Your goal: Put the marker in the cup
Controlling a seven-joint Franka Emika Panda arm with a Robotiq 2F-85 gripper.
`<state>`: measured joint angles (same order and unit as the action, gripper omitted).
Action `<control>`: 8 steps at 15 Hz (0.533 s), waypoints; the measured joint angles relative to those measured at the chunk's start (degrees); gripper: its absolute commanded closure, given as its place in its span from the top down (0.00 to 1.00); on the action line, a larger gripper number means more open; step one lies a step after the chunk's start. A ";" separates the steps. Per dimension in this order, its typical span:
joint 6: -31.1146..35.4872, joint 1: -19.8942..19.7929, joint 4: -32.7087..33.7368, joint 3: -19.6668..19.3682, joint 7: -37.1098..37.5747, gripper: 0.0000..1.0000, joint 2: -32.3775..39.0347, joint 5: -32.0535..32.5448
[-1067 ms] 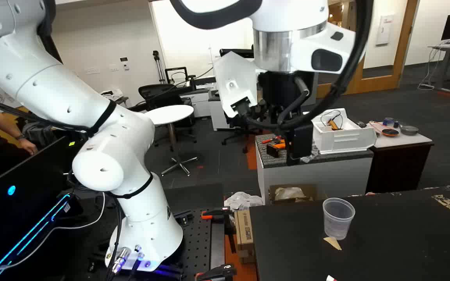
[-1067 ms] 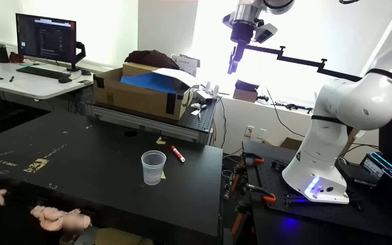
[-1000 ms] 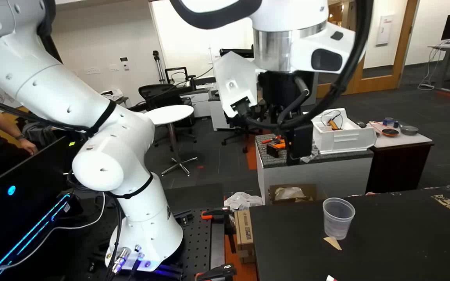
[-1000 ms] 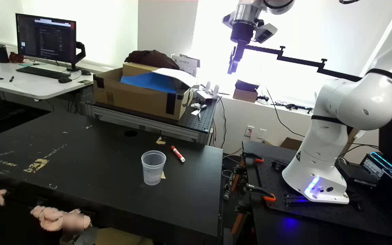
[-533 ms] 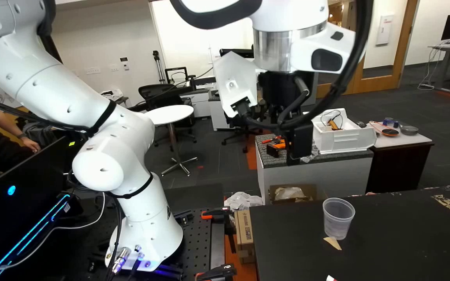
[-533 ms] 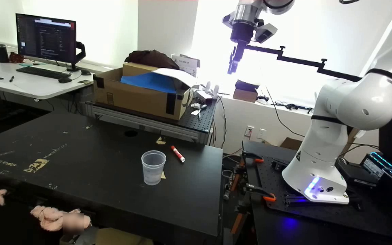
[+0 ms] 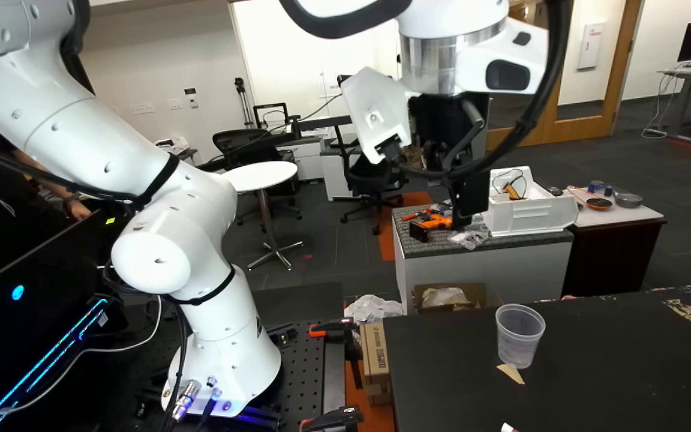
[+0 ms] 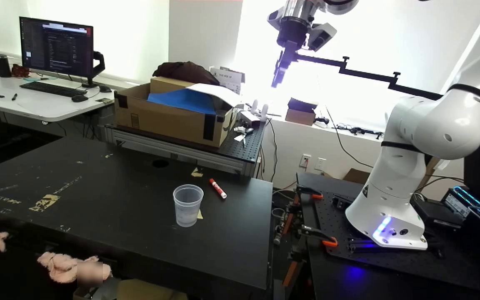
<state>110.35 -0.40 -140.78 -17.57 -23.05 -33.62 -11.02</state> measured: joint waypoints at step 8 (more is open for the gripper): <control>22.75 0.30 5.28 10.83 21.47 1.00 12.66 -6.06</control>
<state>133.09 -0.10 -135.50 -6.74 -1.59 -20.96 -17.07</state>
